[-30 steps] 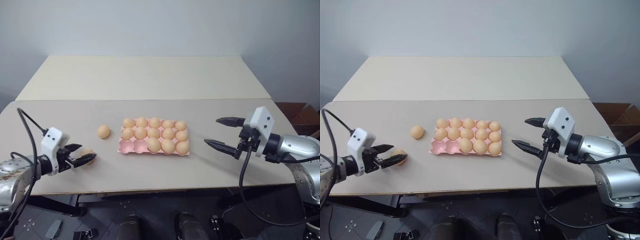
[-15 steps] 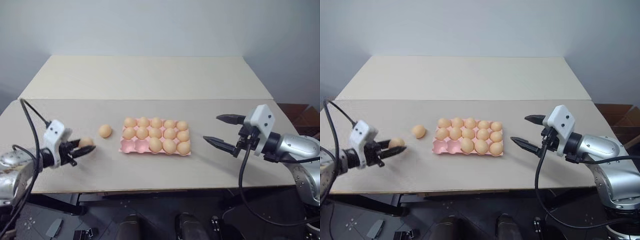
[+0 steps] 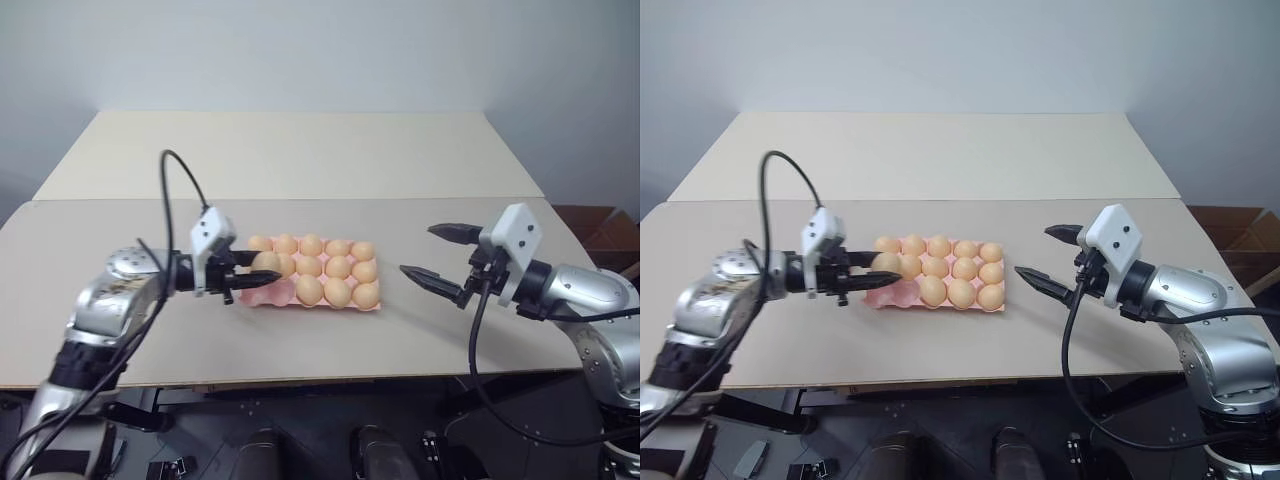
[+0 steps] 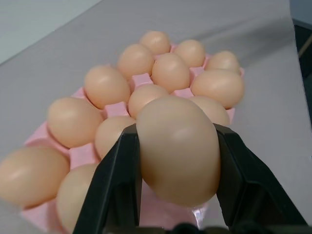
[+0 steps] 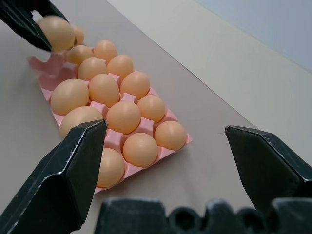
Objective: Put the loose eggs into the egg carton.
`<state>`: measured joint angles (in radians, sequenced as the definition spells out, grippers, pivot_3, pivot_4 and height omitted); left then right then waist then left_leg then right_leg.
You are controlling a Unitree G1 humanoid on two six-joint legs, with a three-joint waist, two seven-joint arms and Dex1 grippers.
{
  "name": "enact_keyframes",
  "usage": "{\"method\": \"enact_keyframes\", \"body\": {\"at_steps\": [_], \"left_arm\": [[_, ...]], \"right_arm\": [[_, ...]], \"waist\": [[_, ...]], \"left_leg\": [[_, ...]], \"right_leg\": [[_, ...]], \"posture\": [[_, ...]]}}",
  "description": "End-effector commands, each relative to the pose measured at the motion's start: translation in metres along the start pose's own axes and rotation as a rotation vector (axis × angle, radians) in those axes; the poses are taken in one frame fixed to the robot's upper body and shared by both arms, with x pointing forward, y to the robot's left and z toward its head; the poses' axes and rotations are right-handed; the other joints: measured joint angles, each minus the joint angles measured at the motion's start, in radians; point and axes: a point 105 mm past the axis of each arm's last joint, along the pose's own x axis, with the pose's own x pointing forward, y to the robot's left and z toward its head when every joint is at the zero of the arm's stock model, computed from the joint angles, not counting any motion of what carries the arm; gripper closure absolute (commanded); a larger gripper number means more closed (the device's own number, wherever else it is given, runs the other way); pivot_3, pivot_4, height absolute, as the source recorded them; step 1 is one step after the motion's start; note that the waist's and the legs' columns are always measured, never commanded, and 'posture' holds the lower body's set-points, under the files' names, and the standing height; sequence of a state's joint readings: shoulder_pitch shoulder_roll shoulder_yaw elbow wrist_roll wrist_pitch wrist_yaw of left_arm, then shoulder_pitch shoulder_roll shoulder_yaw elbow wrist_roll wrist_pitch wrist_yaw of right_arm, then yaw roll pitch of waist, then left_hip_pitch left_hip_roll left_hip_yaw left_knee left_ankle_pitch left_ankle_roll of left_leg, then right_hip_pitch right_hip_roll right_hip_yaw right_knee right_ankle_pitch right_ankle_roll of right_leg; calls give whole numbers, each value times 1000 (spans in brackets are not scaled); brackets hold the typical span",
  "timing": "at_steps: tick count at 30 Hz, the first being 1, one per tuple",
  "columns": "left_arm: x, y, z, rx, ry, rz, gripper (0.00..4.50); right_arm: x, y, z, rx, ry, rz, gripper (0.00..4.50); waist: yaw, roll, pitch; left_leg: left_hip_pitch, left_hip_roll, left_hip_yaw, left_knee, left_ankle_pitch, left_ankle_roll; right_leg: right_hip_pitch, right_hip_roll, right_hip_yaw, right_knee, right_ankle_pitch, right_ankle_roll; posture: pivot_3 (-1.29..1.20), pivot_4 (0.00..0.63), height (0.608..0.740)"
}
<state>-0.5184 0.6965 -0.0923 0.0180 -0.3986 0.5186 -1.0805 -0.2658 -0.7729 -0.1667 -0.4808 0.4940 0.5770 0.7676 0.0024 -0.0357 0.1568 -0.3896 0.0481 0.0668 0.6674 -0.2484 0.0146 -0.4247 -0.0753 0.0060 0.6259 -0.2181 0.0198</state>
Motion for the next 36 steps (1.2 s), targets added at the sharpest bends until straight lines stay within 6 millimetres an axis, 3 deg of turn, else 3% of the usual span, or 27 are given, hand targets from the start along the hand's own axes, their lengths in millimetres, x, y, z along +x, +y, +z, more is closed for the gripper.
{"method": "enact_keyframes", "body": {"at_steps": [1,5,11,14,17,20,24,28,31,36], "left_arm": [[4,2,4,47,-8,1,2800],[9,-3,3,45,-8,-35,2800],[2,-7,12,60,-34,-62,914],[-19,1,24,85,-63,12,15],[-50,10,36,94,-111,104,15],[-88,14,36,98,-124,184,15],[-147,8,17,95,-58,304,15],[-191,0,-4,27,-15,432,15],[-203,-11,-18,-5,15,478,15],[-193,-21,-26,-41,-11,501,15]], "right_arm": [[-1,1,14,-34,-33,-8,0],[-2,3,14,-30,-32,-16,0],[-3,3,13,-25,-29,-24,0],[-4,3,13,-25,-29,-25,0],[-4,2,12,-25,-30,-22,0],[-5,1,11,-26,-31,-6,0],[-8,0,10,-25,-37,23,0],[-9,0,7,-22,-34,58,0],[-9,-3,4,-20,-20,63,0],[-9,-5,4,-18,-15,68,0]], "waist": [[-3,0,0],[-2,0,0],[-1,0,0],[-4,0,0],[-11,0,0],[-17,0,0],[-24,0,0],[-12,0,0],[-3,0,0],[10,0,0]], "left_leg": [[0,0,0,0,0,0],[0,0,0,0,0,0],[0,0,0,0,0,0],[0,0,0,0,0,0],[0,1,0,0,0,0],[1,1,0,0,0,0],[1,2,1,0,0,0],[2,2,1,0,0,0],[2,2,1,0,0,0],[1,2,1,0,0,0]], "right_leg": [[0,0,0,0,0,0],[0,0,0,0,0,0],[0,0,0,0,0,1],[0,0,0,0,0,1],[0,0,0,1,0,1],[0,0,0,1,0,1],[-1,0,1,0,0,1],[-1,-1,0,1,-1,0],[0,-2,-1,0,-4,-3],[0,-3,-1,0,-4,-6]], "posture": [[0,150,740],[0,150,740],[0,150,740],[0,150,740],[0,150,740],[0,150,740],[0,150,740],[0,150,740],[0,150,740],[0,150,740]]}}
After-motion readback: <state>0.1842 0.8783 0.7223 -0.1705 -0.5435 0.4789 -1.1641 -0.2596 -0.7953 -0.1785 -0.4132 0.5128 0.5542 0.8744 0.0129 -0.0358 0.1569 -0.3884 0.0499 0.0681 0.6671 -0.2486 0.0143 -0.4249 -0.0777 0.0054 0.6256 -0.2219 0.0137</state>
